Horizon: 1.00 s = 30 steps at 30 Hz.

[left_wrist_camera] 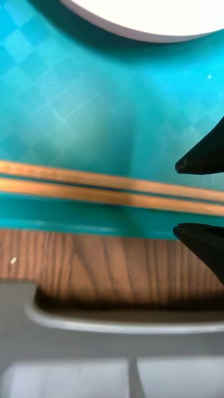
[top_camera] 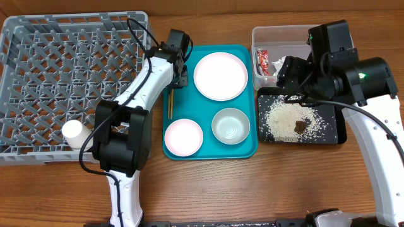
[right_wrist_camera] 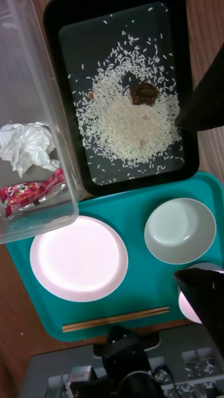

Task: Sort waste into correct bins and load items into the dishwasher
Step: 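Reach the left gripper to the chopsticks and grasp them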

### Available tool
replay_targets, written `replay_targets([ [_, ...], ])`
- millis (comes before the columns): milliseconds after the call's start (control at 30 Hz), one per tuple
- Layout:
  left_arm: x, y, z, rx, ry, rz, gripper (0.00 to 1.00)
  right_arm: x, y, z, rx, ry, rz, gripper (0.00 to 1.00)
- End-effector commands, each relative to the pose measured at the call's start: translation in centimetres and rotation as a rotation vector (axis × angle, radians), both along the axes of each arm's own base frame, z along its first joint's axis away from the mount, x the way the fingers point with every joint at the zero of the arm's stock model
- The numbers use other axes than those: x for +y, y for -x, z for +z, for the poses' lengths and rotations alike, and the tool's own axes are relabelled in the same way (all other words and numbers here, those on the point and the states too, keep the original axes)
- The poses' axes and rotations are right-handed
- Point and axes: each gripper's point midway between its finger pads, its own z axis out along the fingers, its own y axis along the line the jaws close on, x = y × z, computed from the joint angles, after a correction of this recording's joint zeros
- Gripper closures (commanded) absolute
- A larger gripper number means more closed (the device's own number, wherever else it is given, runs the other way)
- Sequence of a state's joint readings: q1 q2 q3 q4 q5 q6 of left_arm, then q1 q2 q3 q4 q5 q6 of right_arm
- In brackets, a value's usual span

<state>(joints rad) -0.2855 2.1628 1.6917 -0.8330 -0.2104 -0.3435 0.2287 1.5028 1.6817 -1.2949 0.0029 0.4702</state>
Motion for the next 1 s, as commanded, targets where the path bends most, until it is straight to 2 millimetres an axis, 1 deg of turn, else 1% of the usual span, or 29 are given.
replay_targets([
  [0,-1.0,0.8,-2.0,0.055,0.03,-0.068,0.71,0.1,-0.1,0.7,-0.02,-0.005,0.006,0.28],
  [233,-0.6,1.1,-2.4,0.061,0.018,-0.067,0.7,0.1,-0.1,0.7,-0.02,-0.005,0.006,0.28],
  [400,-0.8,0.9,-2.8,0.05,0.027,-0.069,0.69,0.1,-0.2,0.7,-0.023,-0.006,0.006,0.28],
  [500,-1.2,1.3,-3.5,0.058,0.043,-0.078,0.7,0.1,-0.2,0.7,-0.023,-0.006,0.006,0.28],
  [667,-0.6,2.4,-4.9,0.084,0.032,-0.072,0.69,0.1,-0.2,0.7,-0.023,-0.006,0.006,0.28],
  [800,-0.5,3.0,-5.6,0.097,0.034,-0.073,0.68,0.1,-0.2,0.7,-0.024,-0.006,0.006,0.28],
  [967,-1.3,3.5,-6.0,0.115,0.068,-0.09,0.68,0.1,-0.2,0.7,-0.023,-0.006,0.006,0.28],
])
